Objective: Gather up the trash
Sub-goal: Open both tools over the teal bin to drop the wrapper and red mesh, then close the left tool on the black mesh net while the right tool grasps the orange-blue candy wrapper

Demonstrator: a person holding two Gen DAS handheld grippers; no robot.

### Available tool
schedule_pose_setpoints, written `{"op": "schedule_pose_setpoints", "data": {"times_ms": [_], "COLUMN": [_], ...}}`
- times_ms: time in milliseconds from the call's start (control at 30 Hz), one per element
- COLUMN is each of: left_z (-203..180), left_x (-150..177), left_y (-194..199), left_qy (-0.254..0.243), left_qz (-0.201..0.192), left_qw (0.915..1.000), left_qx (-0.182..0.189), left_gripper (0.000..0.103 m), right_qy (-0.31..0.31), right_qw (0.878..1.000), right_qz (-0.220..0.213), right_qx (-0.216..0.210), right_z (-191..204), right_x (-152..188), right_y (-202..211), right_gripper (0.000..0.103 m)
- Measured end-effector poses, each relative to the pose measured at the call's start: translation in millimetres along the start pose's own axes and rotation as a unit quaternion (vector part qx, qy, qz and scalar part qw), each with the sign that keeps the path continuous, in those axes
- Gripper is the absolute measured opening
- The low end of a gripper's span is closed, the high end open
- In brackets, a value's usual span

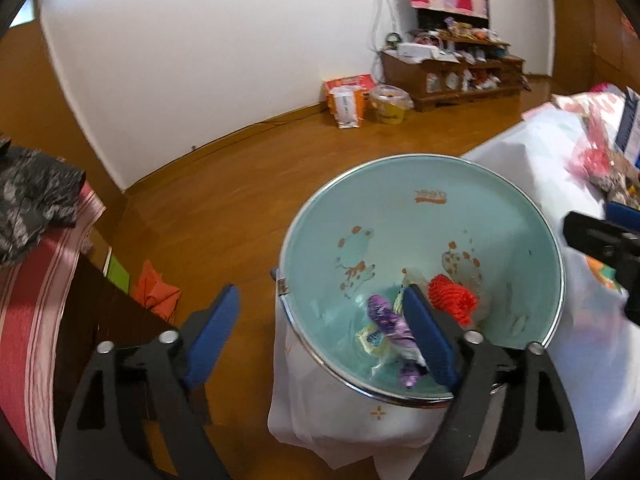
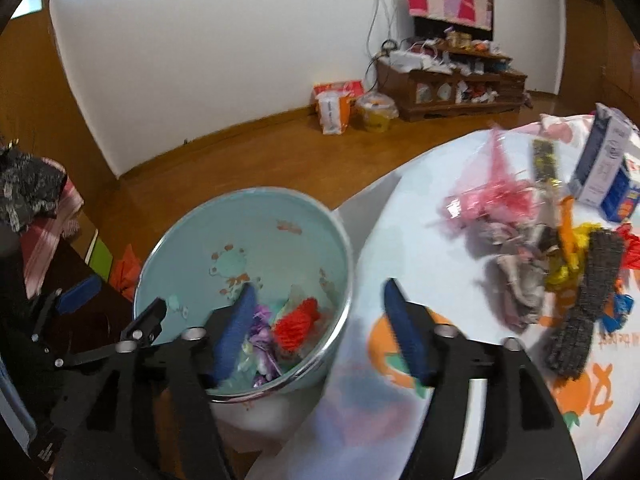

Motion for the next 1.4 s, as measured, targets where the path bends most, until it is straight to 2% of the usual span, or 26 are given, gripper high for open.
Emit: {"op": "schedule_pose_setpoints", "data": {"times_ms": [33,200,400,767,1100,1400], "left_z": [1.1,-3.7,-19.2,-64.0,-111.6,-164.9], "left_x": [1.0,4.2,5.8,4.2,12.7,6.1], "left_y": [1.1,14.7,32.7,59.4,81.8,99.8], "left_qy": [0.005,0.014,-0.004,-0.038,-0.077,-0.111], "left_qz": [0.000,-0.008,-0.023,-0.039,-0.044,-0.059], "left_qw": [1.0000,0.9999,0.9997,0.9979,0.9940,0.9862], "left_qx": [0.000,-0.002,-0.001,0.035,0.065,0.108], "left_gripper": [0.085,0.091,0.097,0.097,0.097,0.094], "right_qy": [-0.002,-0.014,-0.024,-0.090,-0.118,-0.146], "right_qw": [1.000,0.999,0.998,0.988,0.983,0.976], "right_qz": [-0.008,-0.028,-0.037,-0.052,-0.056,-0.057], "right_qx": [0.003,0.021,0.046,0.112,0.130,0.150], "right_z": [-2.3,-17.4,-41.8,-128.0,-164.8,-203.6], "right_x": [-0.7,-0.2,11.5,42.4,65.8,80.1], "right_y": [5.3,23.9,43.5,89.8,115.2,136.0], "right_gripper": [0.080,0.087,0.087,0.087,0.086,0.068]}}
Point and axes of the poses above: each gripper's, at about its wrist camera, not at the fingertips, and y roughly against the way its jaws point, z to its left, x to its underside, the point moved 5 cm from there along -y, roughly the way its jaws point, and after that the axes turned 5 degrees about -x, right-handed, at the moved point
